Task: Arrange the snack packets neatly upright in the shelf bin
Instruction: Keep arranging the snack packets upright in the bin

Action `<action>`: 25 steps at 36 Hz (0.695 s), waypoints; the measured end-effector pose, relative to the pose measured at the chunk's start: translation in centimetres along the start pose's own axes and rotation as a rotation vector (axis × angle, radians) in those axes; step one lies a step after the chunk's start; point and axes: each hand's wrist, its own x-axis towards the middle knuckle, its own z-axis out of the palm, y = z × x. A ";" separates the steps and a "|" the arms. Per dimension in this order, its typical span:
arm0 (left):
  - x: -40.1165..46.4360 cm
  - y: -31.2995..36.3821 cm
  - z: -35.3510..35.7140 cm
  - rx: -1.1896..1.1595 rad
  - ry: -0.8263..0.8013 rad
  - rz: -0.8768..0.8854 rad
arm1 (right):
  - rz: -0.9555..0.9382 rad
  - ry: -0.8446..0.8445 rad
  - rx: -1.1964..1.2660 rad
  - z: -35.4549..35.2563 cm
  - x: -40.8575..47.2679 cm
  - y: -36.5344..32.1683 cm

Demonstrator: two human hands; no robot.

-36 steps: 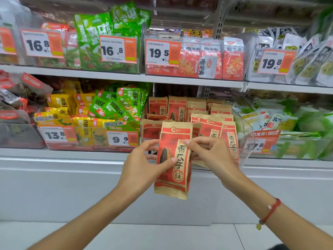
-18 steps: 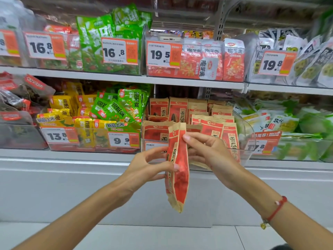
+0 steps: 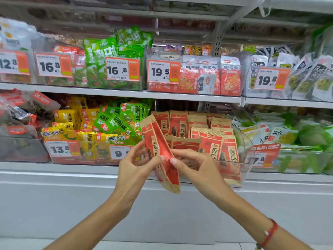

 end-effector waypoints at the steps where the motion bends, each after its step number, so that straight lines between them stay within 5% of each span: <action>1: 0.0 0.0 0.0 0.006 -0.007 0.000 | 0.006 0.012 -0.005 0.0 0.0 0.0; 12: -0.5 1.6 0.7 0.183 0.116 0.060 | -0.049 0.073 -0.209 0.7 -0.3 -0.2; 17: -1.0 1.9 1.0 0.245 0.004 -0.019 | -0.015 0.064 -0.114 -0.2 0.0 -0.2; 22: -0.4 2.4 0.0 0.055 -0.180 -0.257 | 0.218 -0.058 0.123 -2.5 0.7 0.6; 25: -0.4 2.0 -0.4 0.011 -0.307 -0.315 | 0.261 -0.104 0.043 -2.6 0.6 1.1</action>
